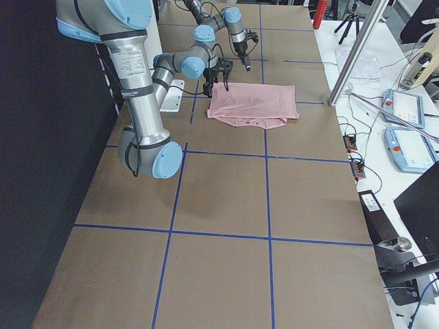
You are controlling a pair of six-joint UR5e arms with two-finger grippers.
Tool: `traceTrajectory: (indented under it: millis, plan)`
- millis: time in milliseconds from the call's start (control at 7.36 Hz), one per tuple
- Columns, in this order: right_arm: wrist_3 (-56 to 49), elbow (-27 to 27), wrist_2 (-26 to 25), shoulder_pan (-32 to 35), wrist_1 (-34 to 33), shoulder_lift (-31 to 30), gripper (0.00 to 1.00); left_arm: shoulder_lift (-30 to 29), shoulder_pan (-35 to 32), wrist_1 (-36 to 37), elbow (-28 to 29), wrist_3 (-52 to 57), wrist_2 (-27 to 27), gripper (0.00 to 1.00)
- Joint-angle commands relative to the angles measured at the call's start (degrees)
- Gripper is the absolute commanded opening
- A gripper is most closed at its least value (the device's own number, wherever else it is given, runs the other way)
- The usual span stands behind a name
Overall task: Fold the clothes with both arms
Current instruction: 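Lower the left gripper to the shirt's near corner while the right gripper holds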
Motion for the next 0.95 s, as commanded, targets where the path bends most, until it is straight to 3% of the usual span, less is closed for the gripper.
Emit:
traceTrajectory:
  millis: [0, 815]
  plan:
    - [-0.01, -0.32, 0.0, -0.01, 0.02, -0.03, 1.0, -0.03, 6.57, 4.94, -0.99, -8.12, 1.73, 1.0]
    - [-0.01, -0.33, 0.0, 0.08, -0.07, -0.03, 1.0, -0.83, 13.34, 10.06, -0.29, -15.36, 1.82, 0.99]
